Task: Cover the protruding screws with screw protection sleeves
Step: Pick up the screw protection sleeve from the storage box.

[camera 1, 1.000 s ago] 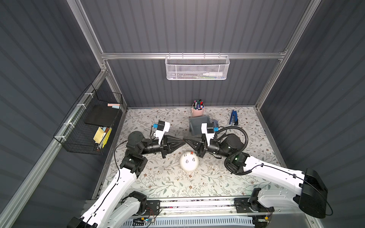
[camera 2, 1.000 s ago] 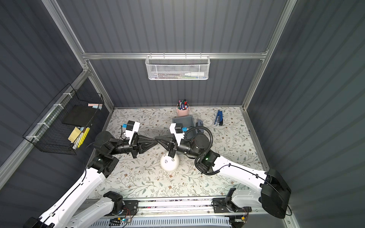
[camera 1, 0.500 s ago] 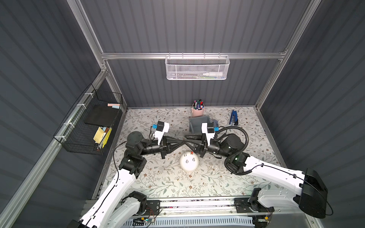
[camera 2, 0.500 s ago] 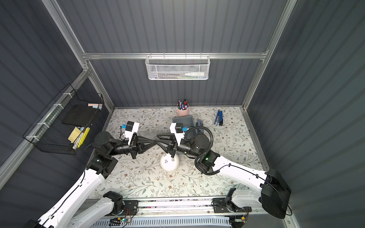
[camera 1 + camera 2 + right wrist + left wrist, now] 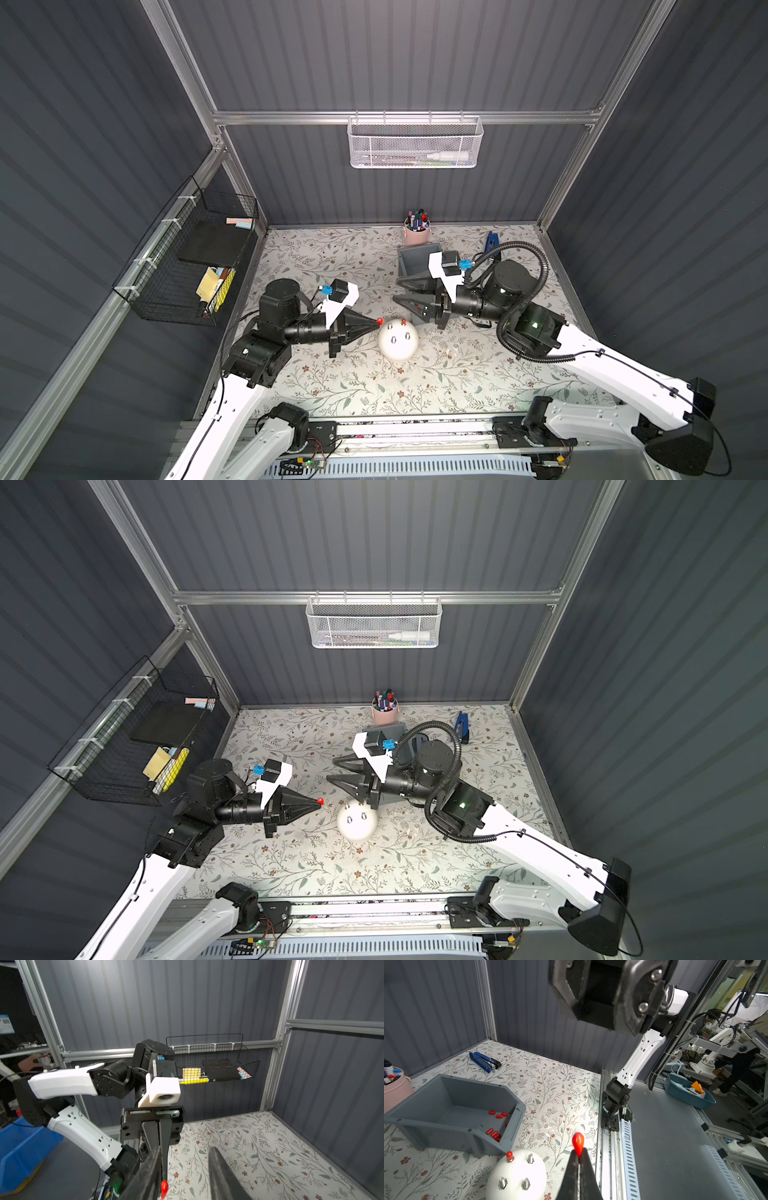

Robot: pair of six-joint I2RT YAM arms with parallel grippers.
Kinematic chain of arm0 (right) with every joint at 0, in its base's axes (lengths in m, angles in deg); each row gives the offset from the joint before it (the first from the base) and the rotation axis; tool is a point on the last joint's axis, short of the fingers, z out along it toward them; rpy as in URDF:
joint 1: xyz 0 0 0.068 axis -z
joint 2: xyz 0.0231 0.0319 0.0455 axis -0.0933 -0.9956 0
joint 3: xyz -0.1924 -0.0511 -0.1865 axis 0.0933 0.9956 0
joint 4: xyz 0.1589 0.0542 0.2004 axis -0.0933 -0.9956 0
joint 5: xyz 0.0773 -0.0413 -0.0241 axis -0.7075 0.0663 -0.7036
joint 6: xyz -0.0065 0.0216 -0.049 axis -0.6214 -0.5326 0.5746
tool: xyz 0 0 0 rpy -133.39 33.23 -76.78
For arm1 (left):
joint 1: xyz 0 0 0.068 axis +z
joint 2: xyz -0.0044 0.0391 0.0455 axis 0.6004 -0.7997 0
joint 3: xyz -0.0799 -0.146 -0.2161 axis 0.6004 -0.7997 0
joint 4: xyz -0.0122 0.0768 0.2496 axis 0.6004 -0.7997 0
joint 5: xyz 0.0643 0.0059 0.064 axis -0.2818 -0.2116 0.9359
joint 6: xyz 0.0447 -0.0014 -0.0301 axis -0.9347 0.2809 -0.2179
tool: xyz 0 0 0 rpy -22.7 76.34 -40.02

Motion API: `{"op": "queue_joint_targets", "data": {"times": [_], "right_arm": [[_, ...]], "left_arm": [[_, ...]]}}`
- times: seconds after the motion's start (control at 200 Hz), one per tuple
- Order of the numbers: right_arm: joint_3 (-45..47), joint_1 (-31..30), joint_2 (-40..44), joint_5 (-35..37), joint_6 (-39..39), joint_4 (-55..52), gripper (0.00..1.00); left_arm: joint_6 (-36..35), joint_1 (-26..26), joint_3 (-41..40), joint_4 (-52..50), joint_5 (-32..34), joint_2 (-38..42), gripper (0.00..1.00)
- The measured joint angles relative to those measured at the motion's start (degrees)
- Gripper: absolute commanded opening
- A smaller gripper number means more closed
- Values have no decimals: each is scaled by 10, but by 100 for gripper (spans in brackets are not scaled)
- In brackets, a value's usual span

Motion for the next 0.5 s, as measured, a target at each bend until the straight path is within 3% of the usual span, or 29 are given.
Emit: {"op": "queue_joint_targets", "data": {"times": [0.255, 0.5], "right_arm": [[-49, 0, -48, -65, 77, -155, 33], [-65, -9, -77, -101, 104, -216, 30]], "left_arm": [[-72, 0, 30, -104, -20, -6, 0], [-92, 0, 35, -139, -28, -17, 0]]}}
